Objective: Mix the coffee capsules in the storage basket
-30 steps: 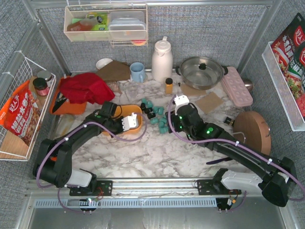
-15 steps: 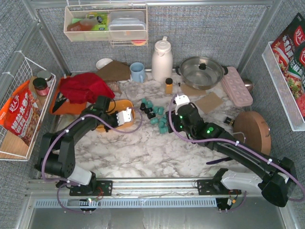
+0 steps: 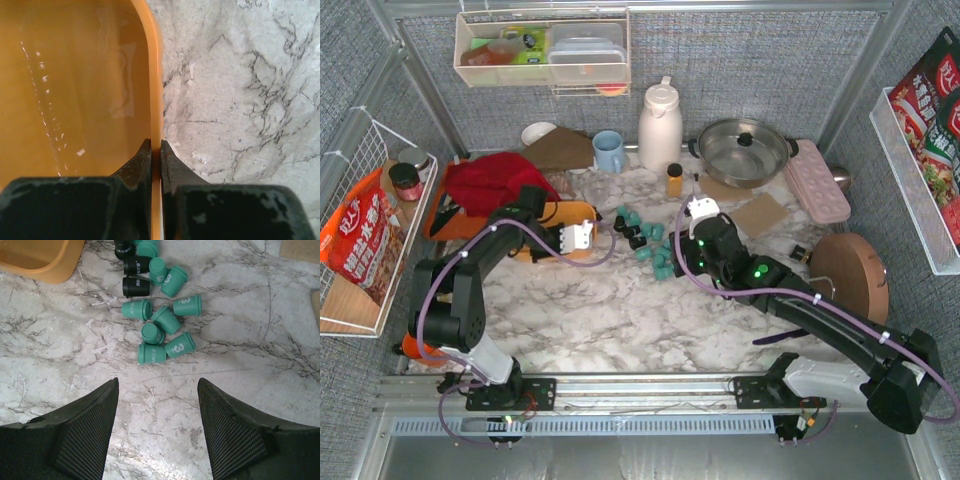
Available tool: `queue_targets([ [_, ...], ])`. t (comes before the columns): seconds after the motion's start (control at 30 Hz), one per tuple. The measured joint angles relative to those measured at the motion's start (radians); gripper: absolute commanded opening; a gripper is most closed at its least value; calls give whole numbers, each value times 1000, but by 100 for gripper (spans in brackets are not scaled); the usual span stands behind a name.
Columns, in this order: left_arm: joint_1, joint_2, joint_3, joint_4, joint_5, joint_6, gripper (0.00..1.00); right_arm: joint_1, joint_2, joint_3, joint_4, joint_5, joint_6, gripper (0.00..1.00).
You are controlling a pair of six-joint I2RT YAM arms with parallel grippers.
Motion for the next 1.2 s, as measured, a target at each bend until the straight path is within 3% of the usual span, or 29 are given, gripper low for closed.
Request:
queue_targets([
  [0.13, 14, -1, -4, -10, -3, 14, 19, -6, 6, 0, 0, -15, 0, 69],
  [0.17, 18, -4, -7, -10, -3, 14, 26, -6, 8, 0, 0, -15, 0, 70],
  [0.2, 22, -8, -11, -10, -3, 14, 43, -6, 11, 0, 0, -18, 0, 70],
  [0.23, 23, -11, -13, -10, -3, 14, 53, -6, 15, 0, 0, -19, 0, 70],
  [0.53, 24, -78, -50, 5, -10, 14, 71, -7, 59, 10, 0, -26, 18, 74],
  [0.57, 24, -90, -51, 8, -11, 13, 79, -7, 66, 12, 1, -26, 18, 74],
  [0.6, 24, -106, -51, 14, -11, 6, 98, -7, 75, 16, 2, -26, 18, 74],
  [0.9, 24, -348, -143, 290, 116, -280, 99, -8, 222, 100, 72, -43, -31, 72],
  [1.07, 23, -520, -274, 575, 176, -650, 99, -14, 356, 194, 168, -82, -101, 68],
  [1.2, 23, -628, -331, 737, 90, -993, 99, -21, 484, 290, 230, -135, -160, 67],
])
